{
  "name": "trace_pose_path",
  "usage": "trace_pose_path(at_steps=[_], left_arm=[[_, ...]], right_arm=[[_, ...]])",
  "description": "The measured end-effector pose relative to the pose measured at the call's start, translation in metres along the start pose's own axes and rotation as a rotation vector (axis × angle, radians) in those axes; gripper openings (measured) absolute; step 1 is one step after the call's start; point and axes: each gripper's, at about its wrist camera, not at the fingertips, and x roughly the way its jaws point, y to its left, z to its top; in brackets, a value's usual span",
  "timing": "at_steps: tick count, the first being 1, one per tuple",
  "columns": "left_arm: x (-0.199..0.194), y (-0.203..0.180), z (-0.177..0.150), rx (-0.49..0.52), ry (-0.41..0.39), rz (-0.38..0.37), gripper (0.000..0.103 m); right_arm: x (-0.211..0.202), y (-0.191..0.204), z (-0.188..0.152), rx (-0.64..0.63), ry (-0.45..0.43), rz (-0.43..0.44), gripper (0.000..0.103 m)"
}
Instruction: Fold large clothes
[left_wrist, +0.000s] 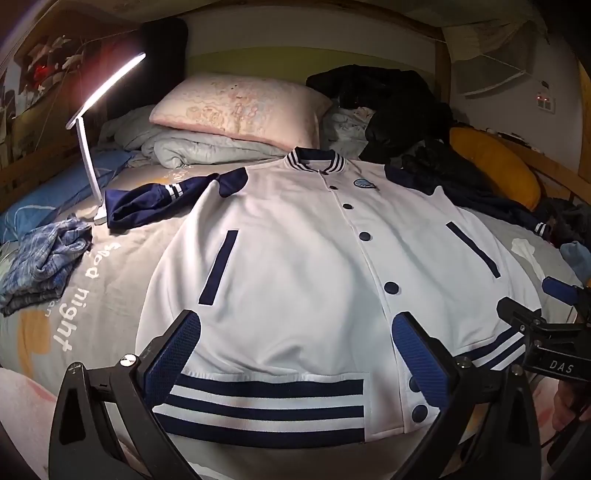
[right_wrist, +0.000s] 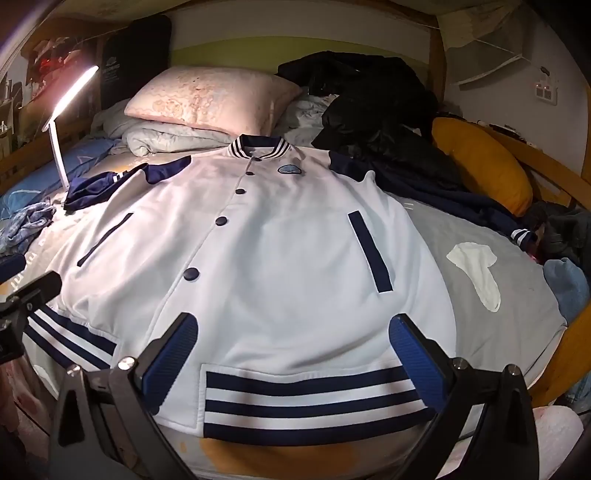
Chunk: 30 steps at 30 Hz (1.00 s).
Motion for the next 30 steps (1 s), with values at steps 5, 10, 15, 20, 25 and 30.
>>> trace_pose_path(at_steps=[5, 10, 15, 20, 25, 30], left_arm=[[-0.0011, -0.0062, -0.0024, 0.047, -0.013, 0.052, 0.103], [-0.001, -0.0094, -0.0027, 0.074, -0.019, 0.047, 0.103], [0.0002, -0.0097, -0.0022, 0.065, -0.006, 0.024, 0.103], [0.002, -0.0091, -0.0037, 0.048, 0.021, 0.005, 0.103], [0.0062, -0.0081, -0.0044, 0.041, 0.056, -0.008, 0.103], [0.007, -0.007, -0.0051, 0.039, 0.059, -0.005, 0.103]], right_arm=[[-0.0014, 0.0008, 0.0006, -0.001, -0.011, 0.023, 0.103], [-0.0058, 0.0075, 0.0007, -0.035, -0.034, 0.011, 0.103], [-0.0048, 0.0063, 0.0017, -0.021, -0.021, 0.029, 0.103], [-0.0043, 0.007, 0.0009, -0.017, -0.013, 0.04, 0.103], [-0.0039, 0.0064, 0.0006, -0.008, -0.008, 0.043, 0.103], [-0.0021, 0.0053, 0.0003, 0.001, 0.005, 0.047, 0.103]])
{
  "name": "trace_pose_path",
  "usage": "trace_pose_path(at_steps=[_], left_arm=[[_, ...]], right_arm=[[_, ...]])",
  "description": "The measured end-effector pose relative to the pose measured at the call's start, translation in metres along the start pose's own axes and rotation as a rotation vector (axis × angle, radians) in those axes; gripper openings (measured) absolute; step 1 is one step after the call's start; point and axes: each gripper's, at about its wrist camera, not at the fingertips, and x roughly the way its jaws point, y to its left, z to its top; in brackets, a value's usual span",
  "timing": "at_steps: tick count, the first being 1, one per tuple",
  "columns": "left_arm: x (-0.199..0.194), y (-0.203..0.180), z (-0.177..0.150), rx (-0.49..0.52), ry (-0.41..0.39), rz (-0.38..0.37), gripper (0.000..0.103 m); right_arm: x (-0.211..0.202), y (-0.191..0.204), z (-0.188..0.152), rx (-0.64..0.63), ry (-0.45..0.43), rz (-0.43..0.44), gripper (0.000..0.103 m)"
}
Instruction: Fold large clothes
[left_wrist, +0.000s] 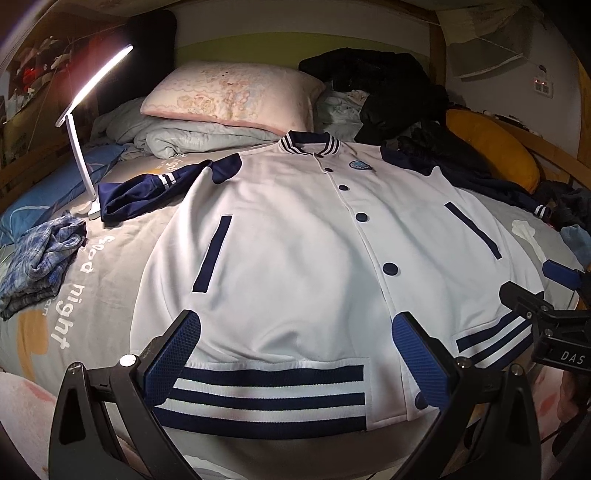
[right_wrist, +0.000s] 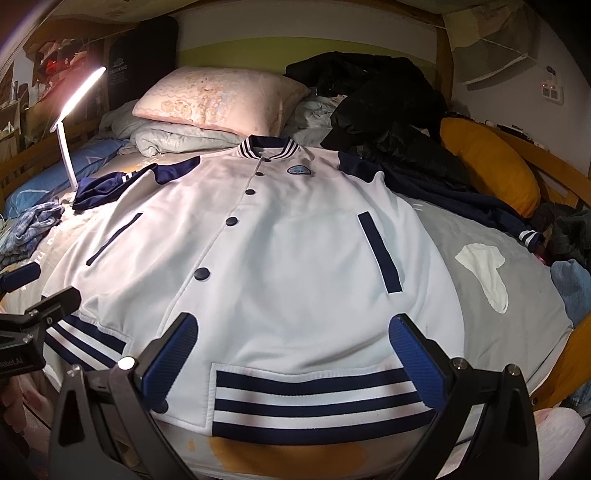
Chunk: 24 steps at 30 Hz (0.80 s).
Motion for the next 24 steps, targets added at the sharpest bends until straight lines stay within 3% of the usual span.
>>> trace_pose_path(at_steps=[20, 24], left_arm=[[0.0068, -0.0022, -0.0033, 0.025, 0.037, 0.003, 0.103], [0.0076, -0.0014, -0.0025, 0.015, 0.05, -0.031, 0.103]], right_arm=[[-0.0012, -0.0024, -0.0014, 0.007, 0.008, 0.006, 0.103], [-0.0019, -0.0027, -0.0016, 0.012, 0.009, 0.006, 0.103]])
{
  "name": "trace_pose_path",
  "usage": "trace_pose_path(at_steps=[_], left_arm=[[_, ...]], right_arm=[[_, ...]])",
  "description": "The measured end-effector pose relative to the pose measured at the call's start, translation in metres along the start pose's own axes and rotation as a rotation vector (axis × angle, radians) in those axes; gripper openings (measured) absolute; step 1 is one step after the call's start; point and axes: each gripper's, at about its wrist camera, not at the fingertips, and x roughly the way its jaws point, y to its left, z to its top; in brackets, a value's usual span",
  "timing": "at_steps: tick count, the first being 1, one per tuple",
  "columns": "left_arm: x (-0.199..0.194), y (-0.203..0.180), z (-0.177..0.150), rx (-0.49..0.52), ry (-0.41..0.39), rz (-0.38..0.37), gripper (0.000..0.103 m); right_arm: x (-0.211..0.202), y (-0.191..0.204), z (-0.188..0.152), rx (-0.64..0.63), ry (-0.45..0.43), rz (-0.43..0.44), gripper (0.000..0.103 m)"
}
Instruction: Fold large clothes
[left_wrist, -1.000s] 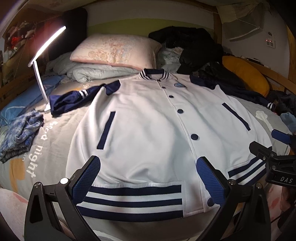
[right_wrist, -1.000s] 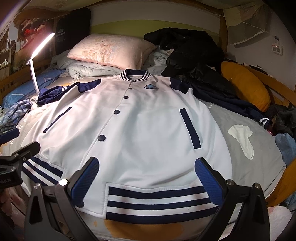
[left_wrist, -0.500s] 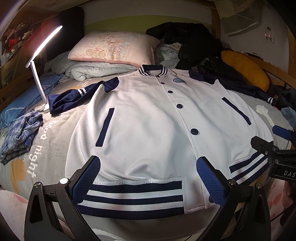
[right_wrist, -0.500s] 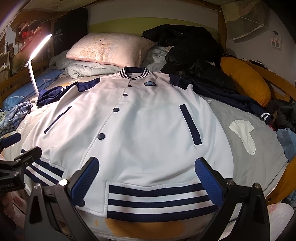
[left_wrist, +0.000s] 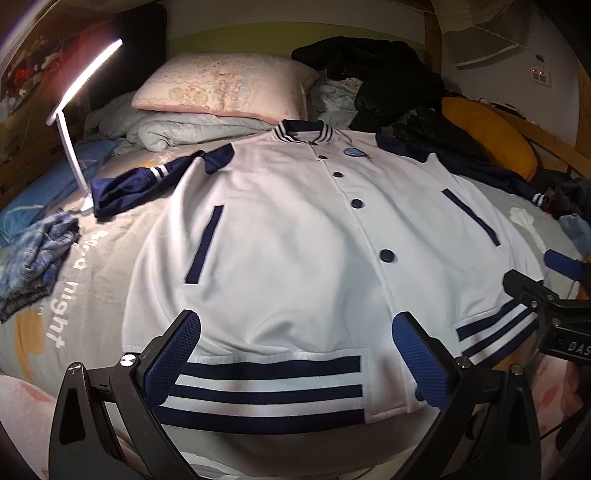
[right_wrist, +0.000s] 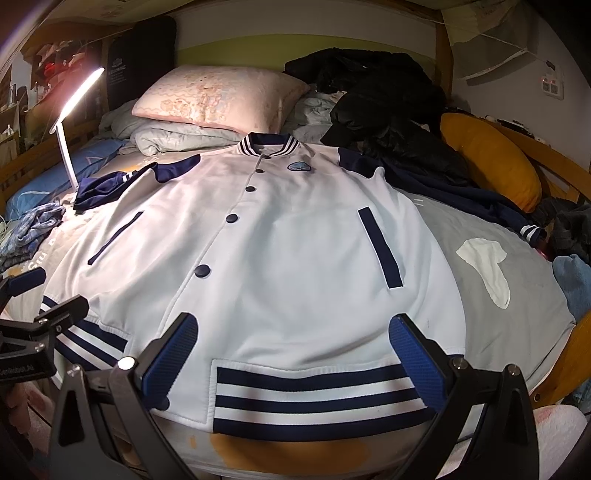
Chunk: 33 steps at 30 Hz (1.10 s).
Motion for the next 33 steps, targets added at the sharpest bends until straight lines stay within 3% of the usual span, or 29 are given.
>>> trace_pose_path(at_steps=[33], left_arm=[[0.0015, 0.0018, -0.0007, -0.008, -0.009, 0.028, 0.103]], right_arm=[[0.0002, -0.0042, -0.0007, 0.02, -0.006, -0.016, 0.103]])
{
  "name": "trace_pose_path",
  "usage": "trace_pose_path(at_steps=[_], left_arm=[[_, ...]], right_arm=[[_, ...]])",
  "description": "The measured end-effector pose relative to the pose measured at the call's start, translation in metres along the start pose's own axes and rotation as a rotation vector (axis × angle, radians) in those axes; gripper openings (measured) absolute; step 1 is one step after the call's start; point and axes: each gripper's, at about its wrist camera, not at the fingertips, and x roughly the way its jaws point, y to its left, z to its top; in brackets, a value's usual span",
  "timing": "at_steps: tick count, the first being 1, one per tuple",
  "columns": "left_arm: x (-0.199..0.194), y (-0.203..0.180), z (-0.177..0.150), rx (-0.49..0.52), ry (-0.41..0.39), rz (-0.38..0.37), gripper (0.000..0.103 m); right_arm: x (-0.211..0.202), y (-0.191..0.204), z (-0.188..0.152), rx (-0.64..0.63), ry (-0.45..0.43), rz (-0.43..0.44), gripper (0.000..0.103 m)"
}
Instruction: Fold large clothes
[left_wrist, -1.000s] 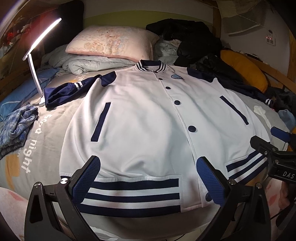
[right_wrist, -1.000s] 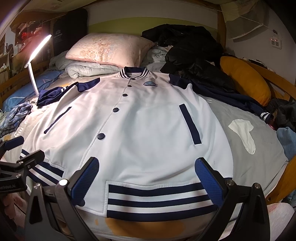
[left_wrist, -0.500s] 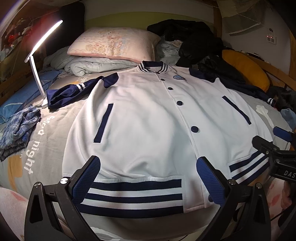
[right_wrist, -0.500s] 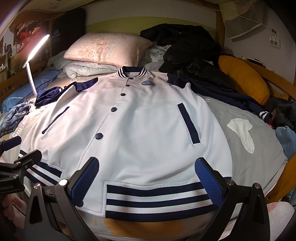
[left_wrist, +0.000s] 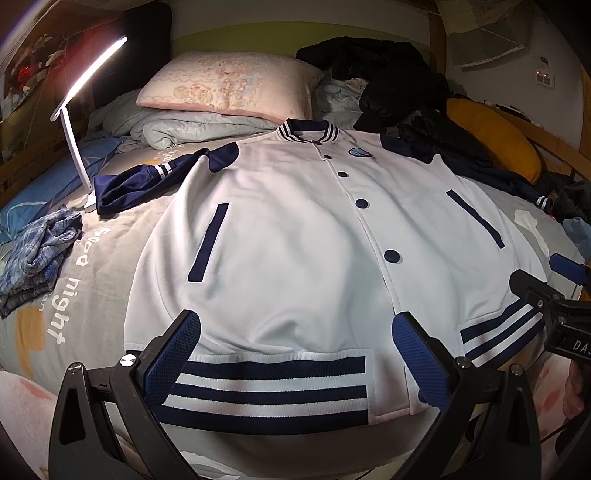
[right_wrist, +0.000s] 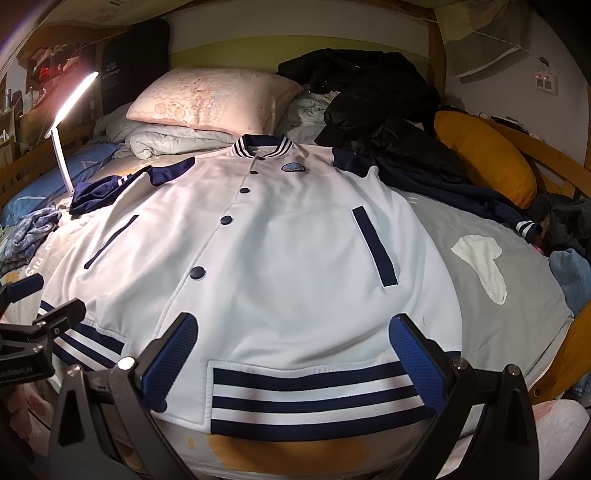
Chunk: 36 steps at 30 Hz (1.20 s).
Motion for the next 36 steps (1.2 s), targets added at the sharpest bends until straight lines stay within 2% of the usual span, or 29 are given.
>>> trace_pose_path(at_steps=[12, 19, 26, 30, 36], left_arm=[[-0.001, 0.0, 0.0, -0.001, -0.003, 0.003, 0.103], [-0.005, -0.006, 0.0, 0.03, -0.034, 0.02, 0.103], [-0.01, -0.009, 0.0, 0.042, -0.052, 0.028, 0.103], [-0.011, -0.005, 0.001, 0.027, -0.062, 0.029, 0.103], [-0.012, -0.001, 0.001, 0.003, -0.07, 0.033, 0.103]], right_arm=[[-0.001, 0.001, -0.001, 0.008, -0.006, -0.002, 0.103], [-0.005, -0.011, -0.002, 0.091, -0.03, -0.118, 0.103], [0.001, -0.017, -0.001, 0.105, 0.031, -0.057, 0.103], [-0.004, -0.01, 0.0, 0.067, -0.001, -0.075, 0.103], [-0.003, -0.008, 0.001, 0.045, 0.0, -0.069, 0.103]])
